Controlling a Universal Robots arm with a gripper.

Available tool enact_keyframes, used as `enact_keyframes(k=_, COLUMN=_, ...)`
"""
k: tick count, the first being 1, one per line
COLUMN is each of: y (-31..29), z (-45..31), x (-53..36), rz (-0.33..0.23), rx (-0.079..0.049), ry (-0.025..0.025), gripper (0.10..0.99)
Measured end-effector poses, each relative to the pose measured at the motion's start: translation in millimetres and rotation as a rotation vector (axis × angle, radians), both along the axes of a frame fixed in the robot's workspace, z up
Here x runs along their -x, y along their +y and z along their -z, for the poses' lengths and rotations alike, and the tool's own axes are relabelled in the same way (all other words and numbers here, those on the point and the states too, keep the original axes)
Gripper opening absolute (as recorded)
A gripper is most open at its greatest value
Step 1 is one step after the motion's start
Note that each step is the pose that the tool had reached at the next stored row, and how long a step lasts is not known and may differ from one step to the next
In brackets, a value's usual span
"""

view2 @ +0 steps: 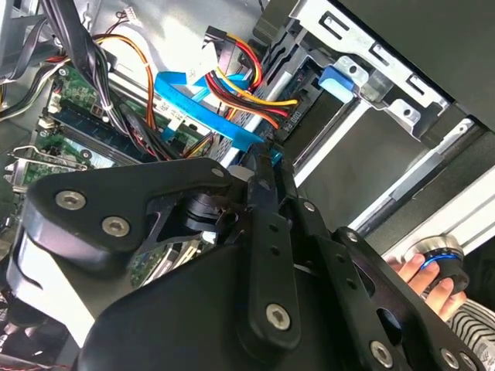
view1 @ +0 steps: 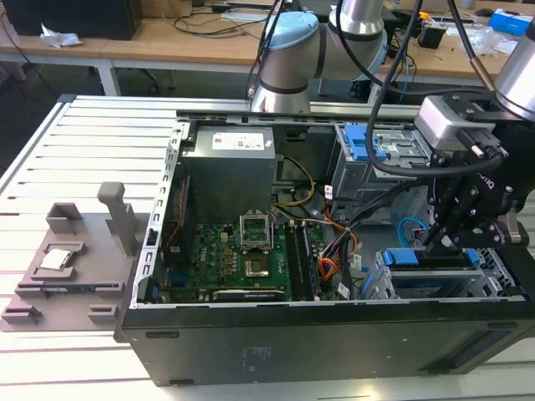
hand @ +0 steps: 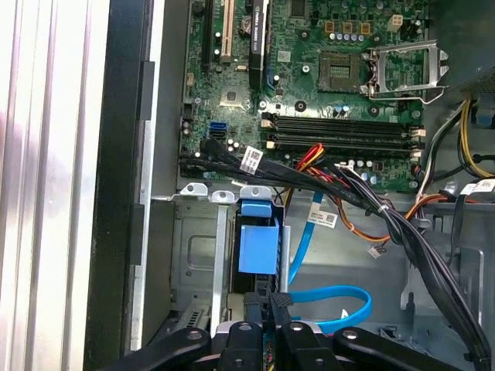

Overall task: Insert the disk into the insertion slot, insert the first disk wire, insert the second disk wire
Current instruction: 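Insert the second disk wire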

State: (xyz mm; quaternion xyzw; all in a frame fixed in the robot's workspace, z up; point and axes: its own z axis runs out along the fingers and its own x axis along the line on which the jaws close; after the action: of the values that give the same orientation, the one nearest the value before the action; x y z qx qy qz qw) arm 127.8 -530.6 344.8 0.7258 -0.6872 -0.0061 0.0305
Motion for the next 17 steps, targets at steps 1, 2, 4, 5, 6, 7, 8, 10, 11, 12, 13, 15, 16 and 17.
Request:
enact_keyframes(k=1, y=0.0, z=0.5, x=0.0, rz=0.000, rx=0.000, ry=0.0000, gripper=0.161)
enact_keyframes(k=2, y=0.0, z=0.9, x=0.0, rz=0.000, rx=0.000, ry=0.0000, gripper=0.161)
enact_keyframes(k=4, y=0.0, z=2.0, x=0.0, rz=0.000, rx=-0.001, ry=0.0001, gripper=0.161)
enact_keyframes(k=5, y=0.0, z=2.2, x=0.1, rz=0.000, rx=-0.001, ry=0.0000, gripper=0.161)
enact_keyframes(k=6, y=0.0, z=2.3, x=0.1, rz=0.000, rx=-0.001, ry=0.0000, gripper=0.161)
enact_keyframes(k=7, y=-0.1, z=2.5, x=0.1, rz=0.000, rx=-0.002, ry=-0.0001, gripper=0.161)
enact_keyframes(k=8, y=0.0, z=2.2, x=0.1, rz=0.000, rx=-0.002, ry=0.0000, gripper=0.161)
enact_keyframes(k=10, y=0.0, z=0.0, x=0.1, rz=0.000, rx=-0.003, ry=-0.0003, gripper=0.161)
enact_keyframes(k=11, y=0.0, z=-1.2, x=0.1, rz=0.000, rx=-0.002, ry=-0.0003, gripper=0.161)
enact_keyframes(k=12, y=0.0, z=-1.2, x=0.1, rz=0.000, rx=-0.003, ry=-0.0003, gripper=0.161)
enact_keyframes(k=13, y=0.0, z=-1.2, x=0.2, rz=0.000, rx=-0.004, ry=-0.0003, gripper=0.161)
enact_keyframes(k=15, y=-0.1, z=-0.7, x=0.1, rz=0.000, rx=-0.005, ry=-0.0003, gripper=0.161)
enact_keyframes(k=16, y=-0.1, z=-0.3, x=0.2, rz=0.000, rx=-0.006, ry=-0.0003, gripper=0.161)
enact_keyframes(k=17, y=-0.1, z=0.6, x=0.2, rz=0.000, rx=-0.008, ry=-0.0003, gripper=0.161)
